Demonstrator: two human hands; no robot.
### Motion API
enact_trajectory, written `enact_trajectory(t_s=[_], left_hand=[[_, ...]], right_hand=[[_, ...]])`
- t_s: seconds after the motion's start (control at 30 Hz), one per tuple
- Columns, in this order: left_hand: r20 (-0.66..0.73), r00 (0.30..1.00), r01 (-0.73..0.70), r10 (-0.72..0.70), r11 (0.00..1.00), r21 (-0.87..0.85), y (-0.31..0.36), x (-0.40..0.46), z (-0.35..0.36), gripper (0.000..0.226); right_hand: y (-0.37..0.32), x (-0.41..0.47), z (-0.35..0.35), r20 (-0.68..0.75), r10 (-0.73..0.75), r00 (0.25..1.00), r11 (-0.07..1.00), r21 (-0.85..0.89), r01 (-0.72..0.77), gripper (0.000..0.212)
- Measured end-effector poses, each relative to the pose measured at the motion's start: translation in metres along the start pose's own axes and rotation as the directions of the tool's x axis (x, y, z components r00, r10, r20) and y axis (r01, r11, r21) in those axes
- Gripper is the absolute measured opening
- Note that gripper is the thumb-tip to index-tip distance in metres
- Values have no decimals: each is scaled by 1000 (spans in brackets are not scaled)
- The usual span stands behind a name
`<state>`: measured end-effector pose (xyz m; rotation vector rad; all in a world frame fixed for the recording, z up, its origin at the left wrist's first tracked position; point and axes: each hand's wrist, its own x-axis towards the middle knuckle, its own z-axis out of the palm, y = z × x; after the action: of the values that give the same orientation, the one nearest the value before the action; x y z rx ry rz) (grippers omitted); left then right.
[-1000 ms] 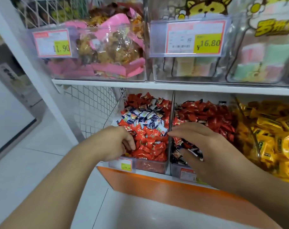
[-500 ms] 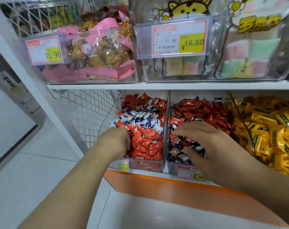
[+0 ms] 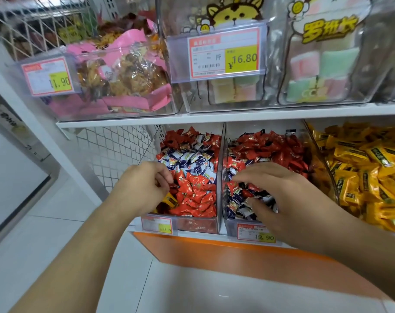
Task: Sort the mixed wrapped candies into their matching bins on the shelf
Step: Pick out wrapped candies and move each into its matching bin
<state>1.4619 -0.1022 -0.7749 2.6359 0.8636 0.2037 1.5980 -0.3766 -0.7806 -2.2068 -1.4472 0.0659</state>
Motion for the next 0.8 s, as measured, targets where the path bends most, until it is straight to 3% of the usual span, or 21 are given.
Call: enact_trajectory(t_s=[0.37,0.6,0.8], left_hand=[[-66,998,9,-23,980,-200,-9,1,1,26],[-212,977,-41,-20,959,-279,7,-1,-6,18],[-127,991,-38,-33,852,-522,29,-15,-10,18]], right_hand=[[-3,1,6,7,8,1000,1000,-7,-8,49],[-5,7,13,-3,9,1000,1000,-29,-9,49],[-10,8,12,-29,51,998,999,-17,-51,60]])
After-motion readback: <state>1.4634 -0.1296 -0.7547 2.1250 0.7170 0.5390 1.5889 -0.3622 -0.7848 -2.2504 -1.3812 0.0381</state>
